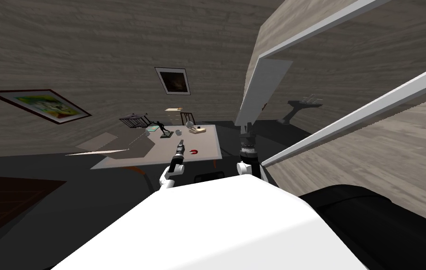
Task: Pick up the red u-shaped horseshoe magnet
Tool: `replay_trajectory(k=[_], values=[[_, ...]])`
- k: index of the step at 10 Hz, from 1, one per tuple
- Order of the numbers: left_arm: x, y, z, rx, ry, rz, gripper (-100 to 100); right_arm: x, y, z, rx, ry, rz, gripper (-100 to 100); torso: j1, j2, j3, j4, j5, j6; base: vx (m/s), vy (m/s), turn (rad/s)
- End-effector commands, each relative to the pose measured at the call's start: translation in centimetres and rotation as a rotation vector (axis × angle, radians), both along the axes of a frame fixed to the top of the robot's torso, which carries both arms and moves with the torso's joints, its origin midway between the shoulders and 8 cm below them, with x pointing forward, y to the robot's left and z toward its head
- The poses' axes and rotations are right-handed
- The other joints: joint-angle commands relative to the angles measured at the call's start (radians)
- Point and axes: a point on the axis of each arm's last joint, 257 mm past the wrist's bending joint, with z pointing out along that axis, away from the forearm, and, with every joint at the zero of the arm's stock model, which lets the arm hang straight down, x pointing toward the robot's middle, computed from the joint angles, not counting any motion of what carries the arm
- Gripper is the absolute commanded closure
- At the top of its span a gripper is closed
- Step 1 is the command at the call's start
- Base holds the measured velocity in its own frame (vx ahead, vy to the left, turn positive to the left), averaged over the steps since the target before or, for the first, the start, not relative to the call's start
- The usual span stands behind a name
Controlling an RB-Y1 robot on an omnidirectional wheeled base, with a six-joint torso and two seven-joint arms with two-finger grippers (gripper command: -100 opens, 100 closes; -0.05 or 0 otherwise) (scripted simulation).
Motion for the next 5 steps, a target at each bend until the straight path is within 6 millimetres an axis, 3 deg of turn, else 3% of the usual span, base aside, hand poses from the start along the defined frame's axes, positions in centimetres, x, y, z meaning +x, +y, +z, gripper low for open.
replay_trajectory(k=[1, 5], values=[[0.5, -0.2, -1.3, -0.006, 0.029, -0.003, -100, 0.0, 0.0, 0.0, 0.000, 0.000, 0.000, 0, 0.000, 0.000, 0.000, 0.000, 0.000, 0.000, 0.022, -0.003, -0.006], [0.3, -0.1, -5.0, -0.011, 0.109, 0.002, -100, 0.0, 0.0, 0.0, 0.000, 0.000, 0.000, 0, 0.000, 0.000, 0.000, 0.000, 0.000, 0.000, 0.014, -0.002, -0.004]])
